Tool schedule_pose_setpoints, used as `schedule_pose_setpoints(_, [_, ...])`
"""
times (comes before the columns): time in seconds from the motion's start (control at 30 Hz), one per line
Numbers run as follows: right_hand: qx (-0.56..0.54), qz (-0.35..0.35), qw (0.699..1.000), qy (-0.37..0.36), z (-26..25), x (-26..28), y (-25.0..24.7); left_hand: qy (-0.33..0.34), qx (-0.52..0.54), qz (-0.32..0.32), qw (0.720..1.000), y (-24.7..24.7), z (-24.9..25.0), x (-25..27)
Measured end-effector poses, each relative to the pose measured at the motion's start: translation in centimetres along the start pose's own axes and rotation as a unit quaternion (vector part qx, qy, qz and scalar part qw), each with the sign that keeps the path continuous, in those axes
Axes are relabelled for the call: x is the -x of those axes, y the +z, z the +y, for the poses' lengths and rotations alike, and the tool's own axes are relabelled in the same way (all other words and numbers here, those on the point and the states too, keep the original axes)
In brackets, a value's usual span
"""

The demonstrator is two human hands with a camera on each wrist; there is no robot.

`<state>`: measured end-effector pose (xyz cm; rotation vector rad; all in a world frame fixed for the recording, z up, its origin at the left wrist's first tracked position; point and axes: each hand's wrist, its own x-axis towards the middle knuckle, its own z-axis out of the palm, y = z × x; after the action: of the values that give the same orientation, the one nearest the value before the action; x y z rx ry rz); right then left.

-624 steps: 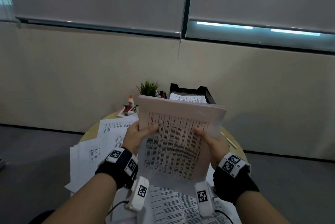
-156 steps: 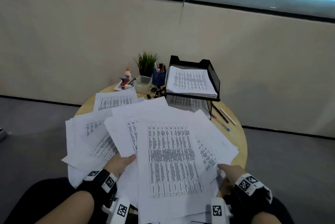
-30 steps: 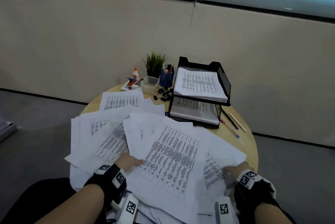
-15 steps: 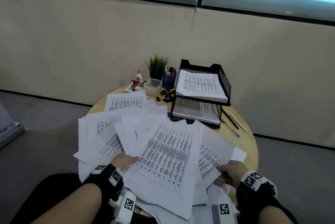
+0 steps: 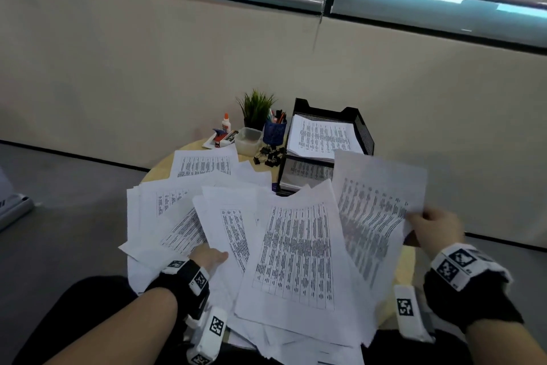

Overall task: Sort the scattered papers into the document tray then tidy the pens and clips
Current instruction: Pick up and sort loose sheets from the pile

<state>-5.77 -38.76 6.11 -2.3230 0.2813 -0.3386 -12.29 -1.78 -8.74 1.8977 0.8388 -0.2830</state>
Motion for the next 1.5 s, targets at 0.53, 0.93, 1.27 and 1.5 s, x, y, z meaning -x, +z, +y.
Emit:
schedule_pose_setpoints(0.53, [-0.113, 0.008, 0.99, -0.089, -9.7, -3.5, -9.1, 0.022, 0.055, 0.012, 0.998, -0.1, -0.1, -0.7])
schedule_pose_setpoints(0.93, [-0.029, -0.221, 0.972, 0.08, 0.6, -3.4, 4.8, 0.047, 0.123, 0.004, 0.991, 0.7, 1.3, 0.1])
schedule_pose_setpoints(1.27, [0.18, -0.329, 0.916, 0.146, 5.4, -2.0, 11.1, 0.13, 0.063, 0.052, 0.988, 1.3, 2.4, -0.2])
schedule_pose_setpoints(1.5, [0.155, -0.355, 0.917, 0.096, 4.9, -0.3, 12.5, 0.104, -0.051, 0.036, 0.993, 1.3, 3.5, -0.8])
